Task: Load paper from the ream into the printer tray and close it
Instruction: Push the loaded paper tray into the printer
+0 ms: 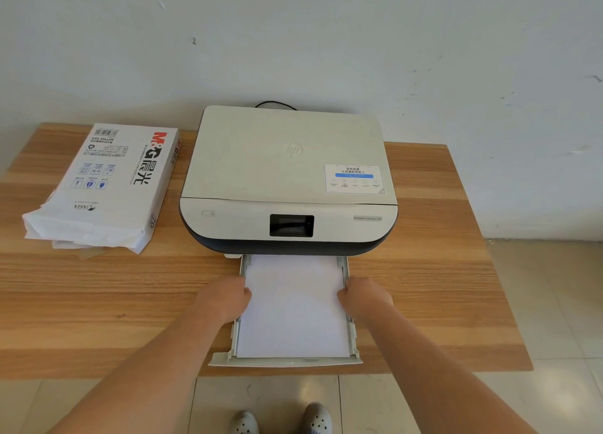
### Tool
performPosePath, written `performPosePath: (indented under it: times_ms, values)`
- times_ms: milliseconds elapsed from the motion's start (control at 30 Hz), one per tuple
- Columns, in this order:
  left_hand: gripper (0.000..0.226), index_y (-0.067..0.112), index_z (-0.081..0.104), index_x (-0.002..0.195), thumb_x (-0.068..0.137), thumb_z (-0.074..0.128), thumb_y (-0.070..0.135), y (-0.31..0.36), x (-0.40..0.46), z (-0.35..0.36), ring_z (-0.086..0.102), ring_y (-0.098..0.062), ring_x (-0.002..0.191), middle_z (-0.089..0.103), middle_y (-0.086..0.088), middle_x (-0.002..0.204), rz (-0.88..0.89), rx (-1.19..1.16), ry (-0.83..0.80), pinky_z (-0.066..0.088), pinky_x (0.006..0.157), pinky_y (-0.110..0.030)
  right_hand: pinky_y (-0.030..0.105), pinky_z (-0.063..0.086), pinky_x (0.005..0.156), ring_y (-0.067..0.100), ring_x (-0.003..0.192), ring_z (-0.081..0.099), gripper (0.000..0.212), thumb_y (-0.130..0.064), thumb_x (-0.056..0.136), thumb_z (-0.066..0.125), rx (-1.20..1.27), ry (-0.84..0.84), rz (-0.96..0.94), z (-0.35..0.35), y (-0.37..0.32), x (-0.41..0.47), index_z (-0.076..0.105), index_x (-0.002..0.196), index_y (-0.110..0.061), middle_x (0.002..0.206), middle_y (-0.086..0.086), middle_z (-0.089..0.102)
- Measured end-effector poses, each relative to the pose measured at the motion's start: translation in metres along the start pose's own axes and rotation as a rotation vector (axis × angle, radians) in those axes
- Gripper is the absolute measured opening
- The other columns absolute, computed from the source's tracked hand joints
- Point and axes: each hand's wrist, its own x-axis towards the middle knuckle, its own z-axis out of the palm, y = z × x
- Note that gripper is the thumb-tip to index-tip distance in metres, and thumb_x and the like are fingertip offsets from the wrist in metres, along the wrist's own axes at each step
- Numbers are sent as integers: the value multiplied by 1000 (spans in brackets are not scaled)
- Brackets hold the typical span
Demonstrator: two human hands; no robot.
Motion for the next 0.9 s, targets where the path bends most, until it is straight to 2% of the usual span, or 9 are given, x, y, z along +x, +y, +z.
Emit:
performPosePath:
  times_ms: [133,300,500,667,733,800,900]
  values:
    - [25,19,57,98,98,36,31,0,-3,-1,55,-11,79,57,3,85,7,18,17,47,69,-26,29,46,63,21,78,61,18,-25,90,35,-7,23,-10,2,2,-2,52,90,-21,84,-1,61]
    - [27,16,57,107,100,35,28,1,-2,4,55,-12,82,59,0,93,-12,-1,5,42,69,-24,30,47,67,24,85,62,28,-20,91,35,-3,16,25,4,-1,0,58,106,-15,95,4,62]
    - [31,14,55,118,101,34,28,3,-2,5,56,-13,89,60,-2,105,-12,-13,-4,45,76,-25,30,46,65,25,84,60,28,-16,91,36,-30,33,36,6,-4,0,58,108,-15,101,6,64]
    - [34,15,52,125,101,34,31,2,-8,6,59,-15,94,63,-5,113,-6,-37,2,48,80,-27,31,46,64,24,85,62,29,-19,92,34,-27,33,16,6,0,-3,58,108,-16,98,4,63]
    - [33,16,54,119,100,34,35,4,-14,6,59,-14,89,63,-3,104,2,-20,44,49,76,-27,31,49,65,23,83,63,29,-27,95,33,-15,58,-7,5,1,-7,58,105,-17,94,3,65]
    - [30,17,55,104,100,36,39,8,-22,4,58,-12,78,60,0,88,35,-6,88,46,66,-25,32,52,66,21,77,62,31,-38,97,33,-11,129,-50,3,2,-15,56,96,-18,87,1,63]
    - [26,21,50,86,98,39,42,15,-39,2,53,-9,65,57,3,76,149,-8,146,39,54,-22,32,53,64,17,71,58,37,-52,96,38,21,218,-182,8,5,-34,53,86,-20,82,-2,59]
